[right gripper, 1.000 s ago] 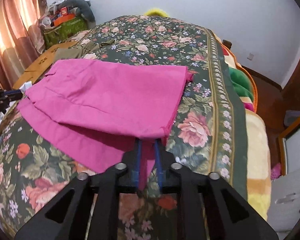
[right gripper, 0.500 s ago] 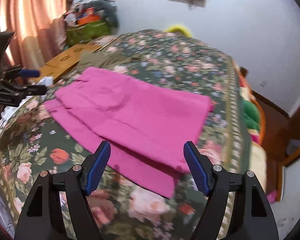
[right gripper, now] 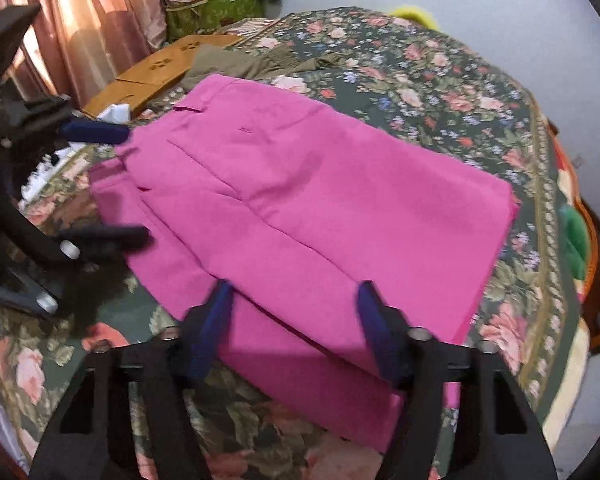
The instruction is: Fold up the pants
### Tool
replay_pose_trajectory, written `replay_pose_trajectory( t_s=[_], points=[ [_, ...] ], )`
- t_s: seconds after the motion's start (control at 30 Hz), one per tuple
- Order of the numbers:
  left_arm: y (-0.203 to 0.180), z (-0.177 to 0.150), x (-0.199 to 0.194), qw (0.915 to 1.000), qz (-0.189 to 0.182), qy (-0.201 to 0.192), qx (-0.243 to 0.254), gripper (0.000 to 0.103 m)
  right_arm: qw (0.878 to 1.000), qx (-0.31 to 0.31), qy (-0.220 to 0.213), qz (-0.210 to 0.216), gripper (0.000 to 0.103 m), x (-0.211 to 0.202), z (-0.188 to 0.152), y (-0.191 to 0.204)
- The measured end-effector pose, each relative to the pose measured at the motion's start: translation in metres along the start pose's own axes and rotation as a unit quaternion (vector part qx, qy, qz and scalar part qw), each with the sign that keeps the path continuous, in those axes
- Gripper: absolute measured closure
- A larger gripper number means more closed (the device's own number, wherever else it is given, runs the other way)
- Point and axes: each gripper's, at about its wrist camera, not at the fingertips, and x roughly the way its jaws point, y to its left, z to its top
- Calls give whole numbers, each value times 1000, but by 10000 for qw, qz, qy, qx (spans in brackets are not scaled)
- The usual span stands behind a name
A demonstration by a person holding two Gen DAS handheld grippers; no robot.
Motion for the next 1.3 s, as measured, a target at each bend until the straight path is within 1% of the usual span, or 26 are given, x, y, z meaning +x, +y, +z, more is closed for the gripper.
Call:
replay_pose_trajectory(
  t_s=[0.03,0.1,0.13,0.17,0.23,0.27,0.33,0.4,0.5,0.57,0.6,0.63,0.67,0.73,0.87,0.9,0.93,0.97,1.0,1.07,1.2,1.3],
  points=[
    [-1,2,3,10000,-38,12,-3,18,10000,18,32,78,61,2,2,-1],
    [-1,4,6,9999,-119,28,-30,18,9998,28,21,182,85,4,3,1],
    [0,6,9,9998,-170,61,-50,19,9998,24,24,202,90,4,4,2],
    [1,7,10,9997,-206,79,-61,22,9998,12,-1,222,94,5,4,3],
    [1,11,13,9995,-282,121,-52,26,9998,-29,-116,181,95,2,6,5],
    [0,12,14,9996,-264,124,-25,30,9997,-46,-201,159,96,0,6,6],
    [-2,14,14,9998,-192,77,52,41,9993,20,-319,199,97,-5,9,3],
    [-4,16,13,9999,-59,9,107,82,9987,120,-412,259,97,-10,11,-1],
    [-4,19,9,9998,0,-167,79,93,9978,184,-493,393,96,-18,13,-2],
    [-4,22,4,9997,22,-244,91,96,9979,171,-474,403,94,-20,12,0],
    [-5,22,2,9996,8,-273,74,96,9982,165,-453,353,87,-20,11,2],
    [-5,24,-2,9995,-57,-294,45,96,9986,148,-392,326,82,-19,11,2],
    [-5,25,-4,9995,-95,-309,28,97,9988,132,-368,299,73,-19,9,4],
    [-7,26,-10,9994,-137,-328,20,97,9989,92,-398,210,68,-19,5,6],
    [-11,26,-18,9991,-203,-372,39,98,9991,72,-418,68,68,-16,-3,11],
    [-12,25,-20,9991,-201,-371,44,98,9990,77,-437,-4,69,-16,-5,12],
    [-12,24,-21,9991,-185,-369,42,98,9989,98,-462,-20,73,-17,-6,11],
    [-12,22,-22,9992,-197,-357,31,98,9986,130,-507,-27,84,-19,-8,11],
    [-12,21,-23,9992,-214,-346,14,98,9984,158,-543,-46,90,-21,-10,10],
    [-12,16,-25,9992,-245,-322,-32,98,9979,163,-623,-58,93,-26,-13,10],
    [-15,6,-29,9989,-297,-337,-152,98,9974,49,-708,-146,94,-34,-16,13],
    [-18,-4,-28,9987,-345,-291,-233,98,9976,-49,-660,-213,94,-32,-20,17]
  ],
)
